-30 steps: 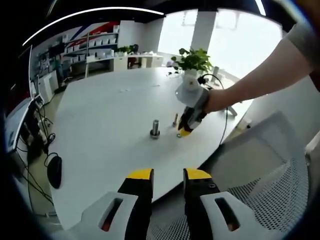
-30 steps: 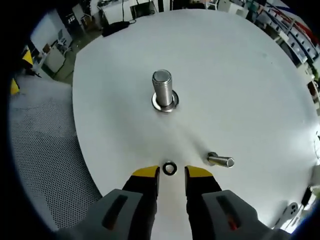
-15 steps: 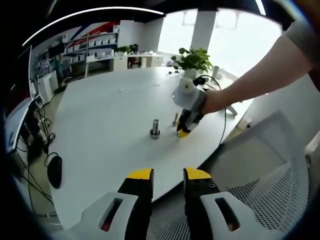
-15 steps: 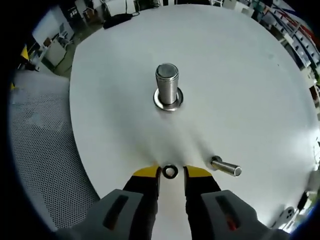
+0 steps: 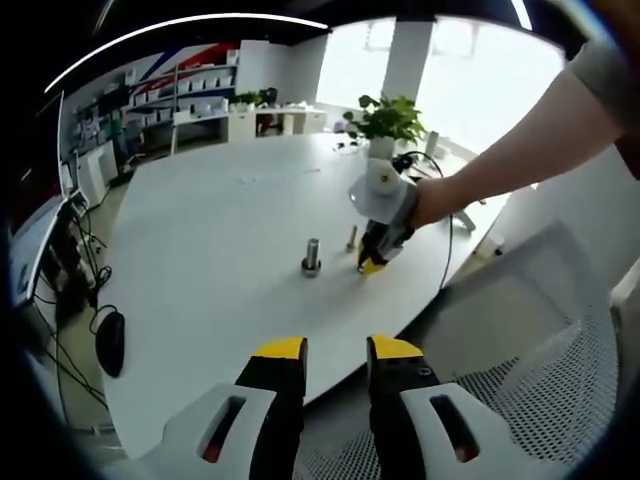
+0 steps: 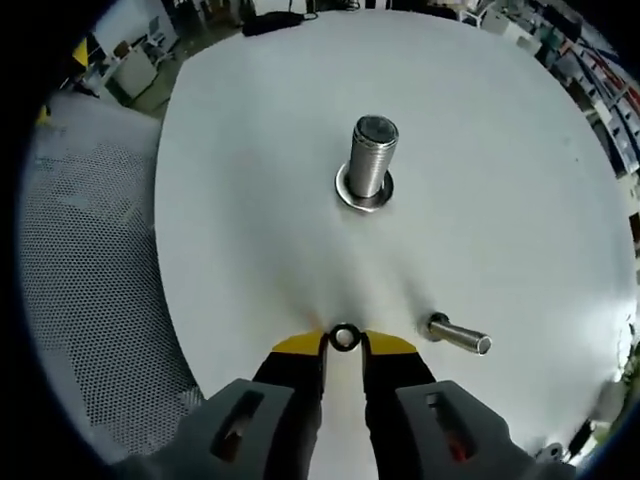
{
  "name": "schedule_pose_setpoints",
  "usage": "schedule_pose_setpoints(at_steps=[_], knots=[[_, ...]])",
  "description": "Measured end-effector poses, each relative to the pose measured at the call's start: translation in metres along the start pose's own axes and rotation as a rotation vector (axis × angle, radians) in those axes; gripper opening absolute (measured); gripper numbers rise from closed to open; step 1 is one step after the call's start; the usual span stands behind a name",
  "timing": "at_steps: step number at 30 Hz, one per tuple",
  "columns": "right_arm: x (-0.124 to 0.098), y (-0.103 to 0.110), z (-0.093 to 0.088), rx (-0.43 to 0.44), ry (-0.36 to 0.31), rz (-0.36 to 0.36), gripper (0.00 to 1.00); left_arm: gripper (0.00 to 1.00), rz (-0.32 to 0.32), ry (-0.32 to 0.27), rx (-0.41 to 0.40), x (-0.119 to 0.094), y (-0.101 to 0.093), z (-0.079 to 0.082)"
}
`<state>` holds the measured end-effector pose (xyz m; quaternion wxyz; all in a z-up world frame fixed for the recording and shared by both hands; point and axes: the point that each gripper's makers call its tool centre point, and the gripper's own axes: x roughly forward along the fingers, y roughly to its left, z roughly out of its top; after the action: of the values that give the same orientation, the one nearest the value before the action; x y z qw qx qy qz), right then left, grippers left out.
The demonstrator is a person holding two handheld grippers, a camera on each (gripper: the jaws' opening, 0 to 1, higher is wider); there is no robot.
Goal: Place the washer onto the threaded stud by aligning its center hole with the stud, sliding it down to the base, and recovering from edge contact or off-axis alignment until the washer reaches the visible bottom stop.
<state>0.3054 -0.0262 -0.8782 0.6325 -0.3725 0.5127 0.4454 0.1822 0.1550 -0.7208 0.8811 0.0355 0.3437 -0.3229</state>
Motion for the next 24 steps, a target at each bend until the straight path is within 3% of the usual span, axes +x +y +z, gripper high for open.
schedule_pose_setpoints(at_steps=[3, 5, 8, 16, 24], knots=[[0.0006, 0.0006, -0.0004, -0.12, 0.054, 0.006, 0.17, 0.21, 0.0, 0.001, 0.0, 0.0002, -0.0001, -0.0001], [0.0012, 0.0013, -0.0006, -0.128, 0.063, 0.017, 0.17, 0.21, 0.0, 0.001, 0.0, 0.0003, -0.0002, -0.0001], [0.001, 0.0013, -0.0023, -0.254, 0.098, 0.039, 0.17, 0.21, 0.003, 0.002, -0.002, 0.0003, 0.0006, -0.0004], [0.0014, 0.0009, -0.0013, -0.187, 0.119, 0.031, 0.15, 0.21, 0.009, 0.001, -0.003, 0.0, 0.0015, -0.0002], [0.0025, 0.0047, -0.0001, -0.194, 0.184, -0.069, 0.15, 0.21, 0.01, -0.002, -0.005, -0.0003, 0.0018, 0.0004]])
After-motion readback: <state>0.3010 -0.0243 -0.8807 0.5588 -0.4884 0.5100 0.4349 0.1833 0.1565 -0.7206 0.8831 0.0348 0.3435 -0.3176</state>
